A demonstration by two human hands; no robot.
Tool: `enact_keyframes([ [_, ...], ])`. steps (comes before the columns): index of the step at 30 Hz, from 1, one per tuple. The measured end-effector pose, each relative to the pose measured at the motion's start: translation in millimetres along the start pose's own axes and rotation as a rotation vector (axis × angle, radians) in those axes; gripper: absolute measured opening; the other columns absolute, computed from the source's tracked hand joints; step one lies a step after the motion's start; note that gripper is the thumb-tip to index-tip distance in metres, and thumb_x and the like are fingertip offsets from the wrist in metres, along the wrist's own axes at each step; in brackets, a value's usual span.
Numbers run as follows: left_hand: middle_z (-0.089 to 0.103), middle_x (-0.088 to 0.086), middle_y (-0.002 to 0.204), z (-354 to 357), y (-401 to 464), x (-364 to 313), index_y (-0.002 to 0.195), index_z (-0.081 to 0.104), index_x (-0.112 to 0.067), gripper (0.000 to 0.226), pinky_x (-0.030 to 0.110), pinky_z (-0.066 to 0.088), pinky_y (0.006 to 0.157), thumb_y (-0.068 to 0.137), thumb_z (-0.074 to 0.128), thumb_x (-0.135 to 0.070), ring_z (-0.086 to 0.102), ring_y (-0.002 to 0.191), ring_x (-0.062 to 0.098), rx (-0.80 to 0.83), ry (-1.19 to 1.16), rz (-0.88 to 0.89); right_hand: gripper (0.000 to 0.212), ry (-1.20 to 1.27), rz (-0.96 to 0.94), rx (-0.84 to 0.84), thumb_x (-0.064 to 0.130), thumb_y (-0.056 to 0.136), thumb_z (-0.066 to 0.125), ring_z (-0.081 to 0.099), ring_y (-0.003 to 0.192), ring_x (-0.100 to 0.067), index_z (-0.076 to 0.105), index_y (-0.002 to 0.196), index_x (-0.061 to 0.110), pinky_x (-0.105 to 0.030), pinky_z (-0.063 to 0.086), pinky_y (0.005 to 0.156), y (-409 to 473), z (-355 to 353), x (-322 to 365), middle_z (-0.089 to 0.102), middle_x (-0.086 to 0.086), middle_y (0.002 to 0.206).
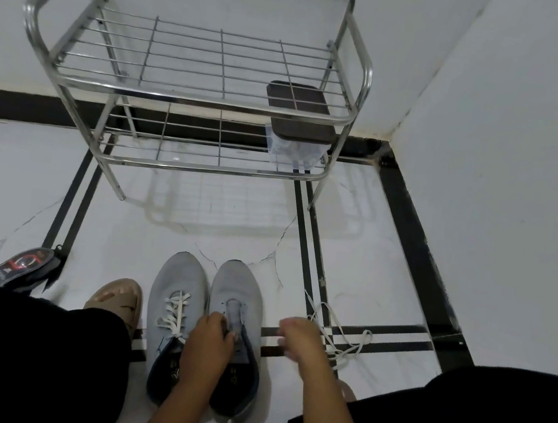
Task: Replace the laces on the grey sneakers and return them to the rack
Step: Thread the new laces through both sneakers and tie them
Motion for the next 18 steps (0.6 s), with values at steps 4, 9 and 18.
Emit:
enact_keyframes([
  [4, 0.05, 0.002, 0.103, -1, 6, -8, 0.102, 0.049, -0.017, 0.013, 0.028, 0.038, 0.068, 0.094, 0.052, -0.027, 0.047, 0.082, 0.016, 0.017, 0.042, -0.005, 0.028, -0.197, 0.038, -0.366, 0.006, 0.096, 0.041, 0.061, 0.11, -0.033, 0.064, 0.112, 0.002, -0.032, 0.049, 0.083, 38, -47, 12, 0.065, -0.016, 0.114],
  [9, 0.052, 0.0, 0.1, 7, 9, -10, 0.095, 0.048, -0.019, 0.026, 0.032, 0.045, 0.074, 0.096, 0.044, -0.045, 0.055, 0.089, 0.019, 0.123, -0.011, -0.067, 0.037, -0.524, -0.057, -0.328, 0.01, 0.094, 0.047, 0.056, 0.114, -0.027, 0.056, 0.129, 0.018, -0.034, 0.047, 0.095, 89, -57, 14, 0.062, -0.007, 0.123],
  [18, 0.052, -0.002, 0.103, 16, 16, -7, 0.099, 0.05, -0.02, 0.031, 0.034, 0.048, 0.08, 0.09, 0.051, -0.05, 0.057, 0.094, 0.02, 0.068, 0.011, -0.135, 0.01, -0.289, -0.199, -0.561, 0.008, 0.093, 0.048, 0.06, 0.092, -0.028, 0.057, 0.097, 0.012, -0.036, 0.044, 0.081, 90, -28, 16, 0.064, -0.007, 0.093],
])
Point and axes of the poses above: each hand's wrist, its own y-axis towards the middle knuckle, its own z-axis out of the palm, x = y × z, the point moved 5 cm from there along y, towards the middle knuckle
